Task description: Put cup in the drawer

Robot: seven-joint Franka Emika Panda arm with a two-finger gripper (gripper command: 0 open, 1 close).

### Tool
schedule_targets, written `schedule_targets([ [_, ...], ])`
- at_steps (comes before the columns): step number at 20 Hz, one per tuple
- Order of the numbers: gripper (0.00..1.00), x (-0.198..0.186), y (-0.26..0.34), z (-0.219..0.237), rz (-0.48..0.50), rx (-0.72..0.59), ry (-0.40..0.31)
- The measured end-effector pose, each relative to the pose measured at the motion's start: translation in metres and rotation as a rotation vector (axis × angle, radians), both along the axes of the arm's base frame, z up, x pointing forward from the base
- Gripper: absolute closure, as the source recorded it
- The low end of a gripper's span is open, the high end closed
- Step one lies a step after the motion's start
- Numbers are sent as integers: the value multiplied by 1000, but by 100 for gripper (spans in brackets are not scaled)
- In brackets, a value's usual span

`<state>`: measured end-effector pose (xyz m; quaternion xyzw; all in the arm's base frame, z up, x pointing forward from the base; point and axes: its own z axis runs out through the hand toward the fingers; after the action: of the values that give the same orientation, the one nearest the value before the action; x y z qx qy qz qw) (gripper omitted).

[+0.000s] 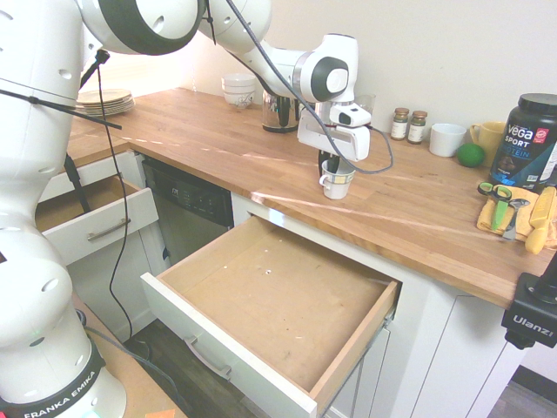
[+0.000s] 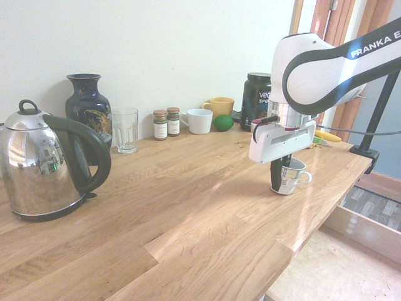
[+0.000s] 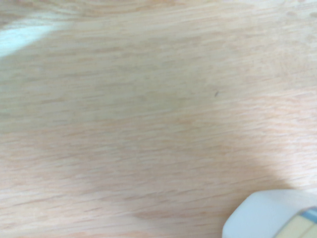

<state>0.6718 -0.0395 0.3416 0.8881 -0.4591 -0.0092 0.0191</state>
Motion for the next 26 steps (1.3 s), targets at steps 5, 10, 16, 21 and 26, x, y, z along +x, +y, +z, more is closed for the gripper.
schedule_targets([
  [5, 100, -1, 1, 3, 1, 0, -3],
  [10, 100, -14, 7, 20, 10, 1, -13],
  [16, 100, -37, 8, 37, 15, -1, -22],
  [21, 100, -50, 12, 51, 25, -7, -35],
  [26, 100, -81, 20, 76, 47, -17, -46],
])
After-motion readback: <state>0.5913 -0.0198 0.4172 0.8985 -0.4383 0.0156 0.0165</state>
